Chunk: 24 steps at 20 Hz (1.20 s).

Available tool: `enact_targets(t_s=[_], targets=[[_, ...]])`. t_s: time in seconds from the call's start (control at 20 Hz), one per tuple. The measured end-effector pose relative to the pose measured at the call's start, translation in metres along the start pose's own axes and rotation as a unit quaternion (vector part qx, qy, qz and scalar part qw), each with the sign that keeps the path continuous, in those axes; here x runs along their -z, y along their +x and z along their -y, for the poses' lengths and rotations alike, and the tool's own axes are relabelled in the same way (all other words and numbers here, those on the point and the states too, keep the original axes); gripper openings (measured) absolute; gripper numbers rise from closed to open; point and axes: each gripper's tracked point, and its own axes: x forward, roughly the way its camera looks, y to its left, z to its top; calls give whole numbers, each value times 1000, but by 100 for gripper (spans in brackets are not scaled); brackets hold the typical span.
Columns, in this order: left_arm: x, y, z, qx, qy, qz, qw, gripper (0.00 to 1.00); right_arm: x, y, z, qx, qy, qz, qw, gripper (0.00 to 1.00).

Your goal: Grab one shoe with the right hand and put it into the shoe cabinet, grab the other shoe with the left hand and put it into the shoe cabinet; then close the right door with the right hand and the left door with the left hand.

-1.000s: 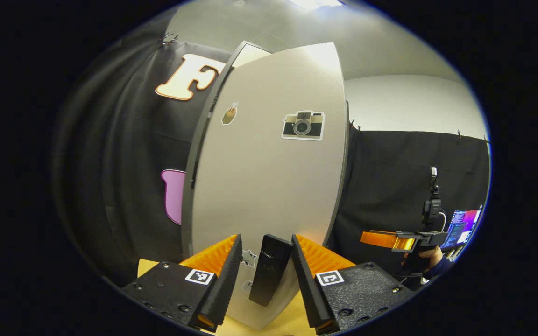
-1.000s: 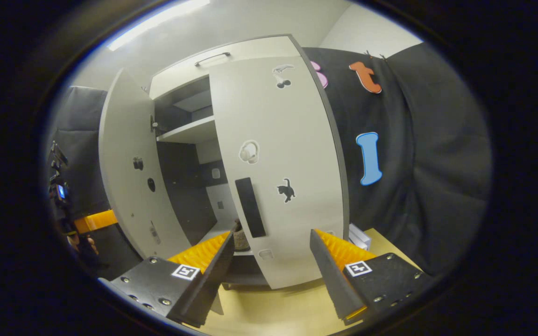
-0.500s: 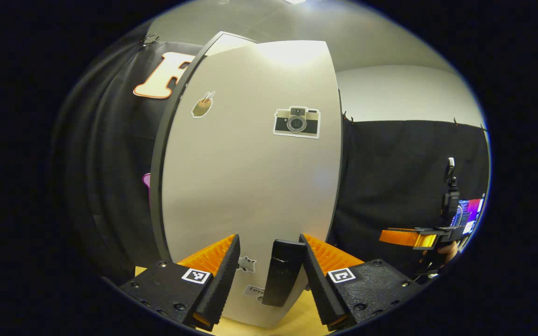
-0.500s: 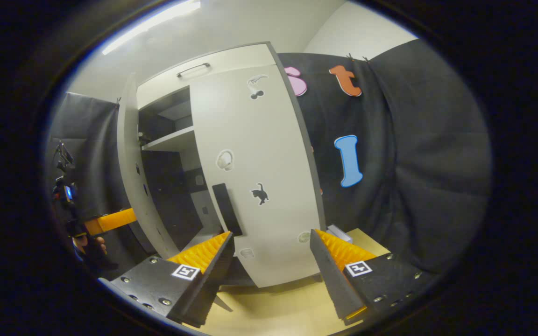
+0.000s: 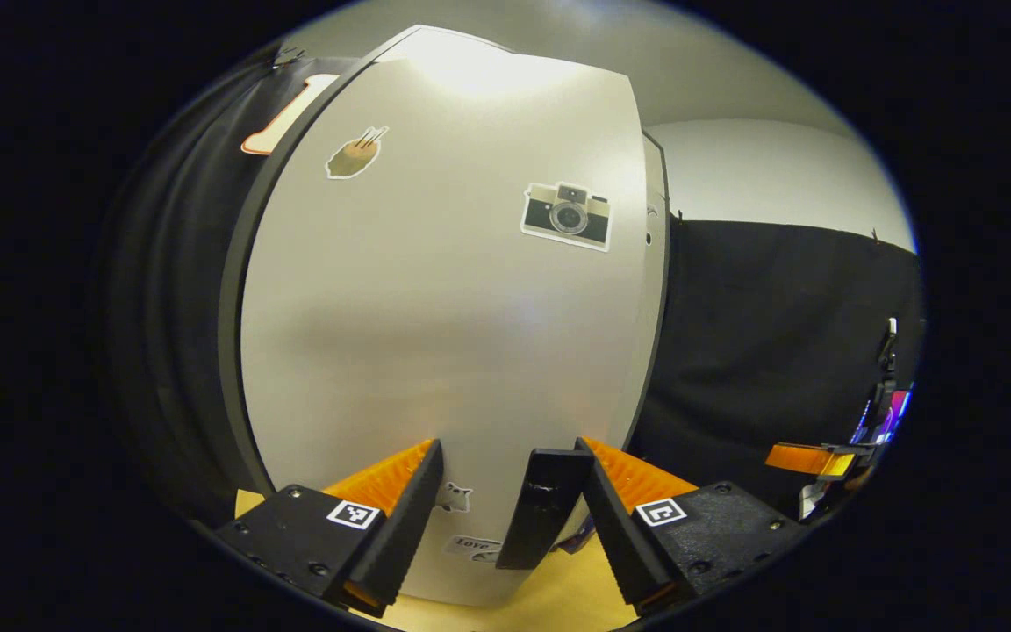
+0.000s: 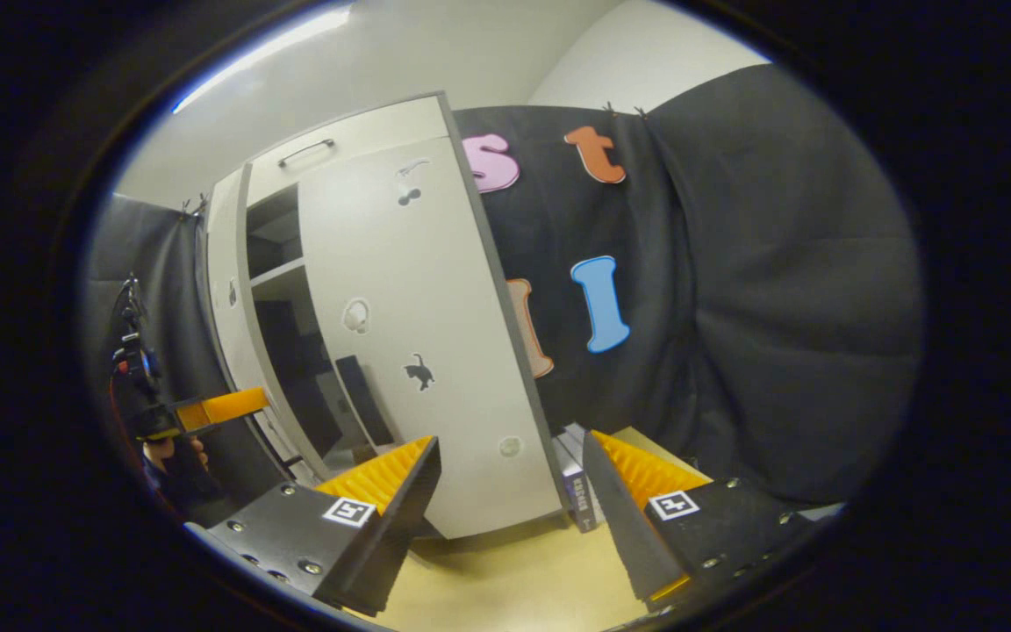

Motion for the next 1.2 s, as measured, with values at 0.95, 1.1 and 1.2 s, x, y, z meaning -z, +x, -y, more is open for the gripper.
enact_targets(t_s=[0.95, 1.1, 1.2], targets=[[10, 24, 4, -49, -12, -3, 999, 91, -16, 11, 67, 25, -6, -4, 1000, 98], [11, 28, 3, -53, -13, -4, 998, 90, -15, 13, 64, 23, -21, -6, 1000, 97], [12, 29, 3, -54, -18, -5, 998, 89, -16, 13, 63, 21, -29, -6, 999, 98]])
